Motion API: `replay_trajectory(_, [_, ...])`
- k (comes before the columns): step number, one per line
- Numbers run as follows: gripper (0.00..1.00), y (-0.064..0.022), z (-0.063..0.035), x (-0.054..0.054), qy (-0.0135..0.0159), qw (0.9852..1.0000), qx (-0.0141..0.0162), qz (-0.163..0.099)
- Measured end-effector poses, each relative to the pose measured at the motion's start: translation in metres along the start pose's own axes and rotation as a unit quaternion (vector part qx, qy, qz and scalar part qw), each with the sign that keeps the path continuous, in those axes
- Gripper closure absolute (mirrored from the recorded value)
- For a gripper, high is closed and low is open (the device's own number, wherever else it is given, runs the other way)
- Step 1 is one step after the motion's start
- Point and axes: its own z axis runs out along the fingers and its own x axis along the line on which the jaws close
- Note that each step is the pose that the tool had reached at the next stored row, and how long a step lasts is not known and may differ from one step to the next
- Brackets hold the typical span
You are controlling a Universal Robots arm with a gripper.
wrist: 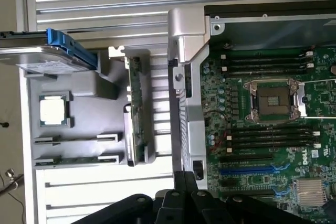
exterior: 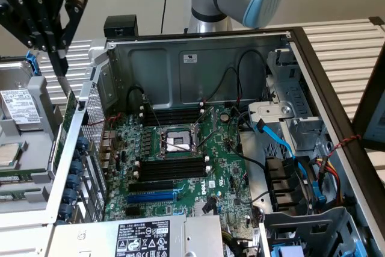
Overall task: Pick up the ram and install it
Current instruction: 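Reach for the ram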
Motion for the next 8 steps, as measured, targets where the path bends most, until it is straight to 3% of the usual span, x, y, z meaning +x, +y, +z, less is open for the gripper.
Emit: replay_trajectory(8, [0.9,-0.0045,0.0002,0.036,0.0,1.0,0.0,0.0])
